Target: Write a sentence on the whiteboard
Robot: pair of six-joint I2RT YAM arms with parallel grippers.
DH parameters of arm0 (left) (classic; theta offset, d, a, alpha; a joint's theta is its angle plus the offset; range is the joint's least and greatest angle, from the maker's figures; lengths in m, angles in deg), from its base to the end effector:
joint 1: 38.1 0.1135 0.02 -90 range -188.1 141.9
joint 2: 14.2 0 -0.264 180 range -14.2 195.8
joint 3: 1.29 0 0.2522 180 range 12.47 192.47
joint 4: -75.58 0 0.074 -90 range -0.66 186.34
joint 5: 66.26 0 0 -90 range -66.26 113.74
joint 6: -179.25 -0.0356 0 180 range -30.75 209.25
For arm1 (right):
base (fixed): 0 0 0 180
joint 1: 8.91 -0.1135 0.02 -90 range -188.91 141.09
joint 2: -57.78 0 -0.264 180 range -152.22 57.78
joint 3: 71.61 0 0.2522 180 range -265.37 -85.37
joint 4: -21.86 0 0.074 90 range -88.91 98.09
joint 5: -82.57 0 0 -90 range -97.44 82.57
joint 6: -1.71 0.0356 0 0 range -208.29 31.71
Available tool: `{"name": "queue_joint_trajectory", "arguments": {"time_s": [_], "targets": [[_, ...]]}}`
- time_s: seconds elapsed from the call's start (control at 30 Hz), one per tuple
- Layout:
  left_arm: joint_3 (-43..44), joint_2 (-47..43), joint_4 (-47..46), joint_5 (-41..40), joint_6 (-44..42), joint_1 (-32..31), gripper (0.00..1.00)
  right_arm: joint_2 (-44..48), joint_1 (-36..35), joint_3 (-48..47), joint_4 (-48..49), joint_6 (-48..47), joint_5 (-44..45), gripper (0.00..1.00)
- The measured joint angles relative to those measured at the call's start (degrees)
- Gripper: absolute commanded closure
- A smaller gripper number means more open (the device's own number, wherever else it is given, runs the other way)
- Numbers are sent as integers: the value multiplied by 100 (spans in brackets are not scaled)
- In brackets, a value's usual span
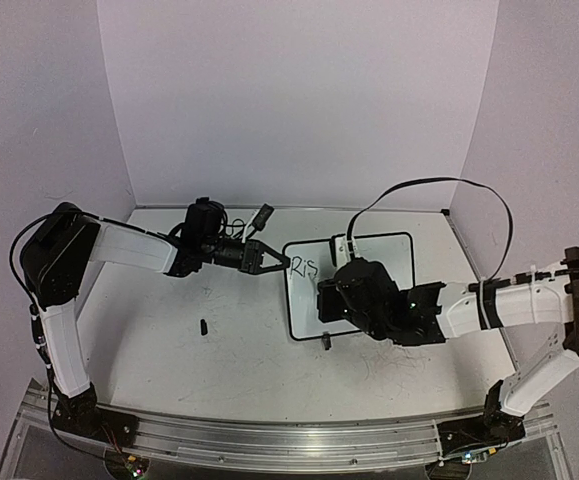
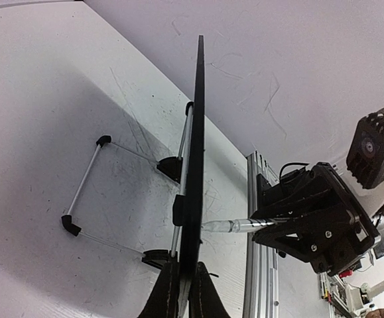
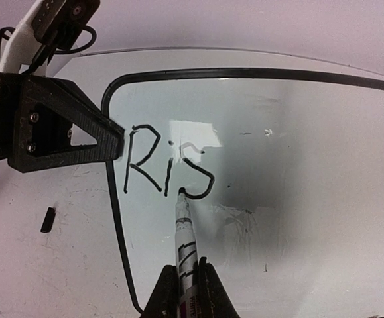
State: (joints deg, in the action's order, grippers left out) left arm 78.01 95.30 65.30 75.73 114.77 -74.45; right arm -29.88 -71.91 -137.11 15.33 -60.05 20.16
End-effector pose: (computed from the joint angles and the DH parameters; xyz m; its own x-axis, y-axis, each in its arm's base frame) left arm 0.3187 -0.2693 0.2028 -0.6619 0.1577 -0.7328 0.7496 0.1384 -0.6473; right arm 0.1670 0.2913 0.2315 -0.4784 -0.0152 -0.8780 -0.4301 0.8758 0.2192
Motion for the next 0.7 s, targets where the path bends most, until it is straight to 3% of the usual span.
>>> {"name": "queue_joint_trajectory", "arguments": {"time_s": [0.23, 0.7], "targets": [[0, 0, -4, 36, -2, -20, 100, 531, 176, 171, 1, -24, 0, 100], [0, 0, -4, 36, -2, -20, 100, 415, 271, 189, 47, -57, -125, 100]]}}
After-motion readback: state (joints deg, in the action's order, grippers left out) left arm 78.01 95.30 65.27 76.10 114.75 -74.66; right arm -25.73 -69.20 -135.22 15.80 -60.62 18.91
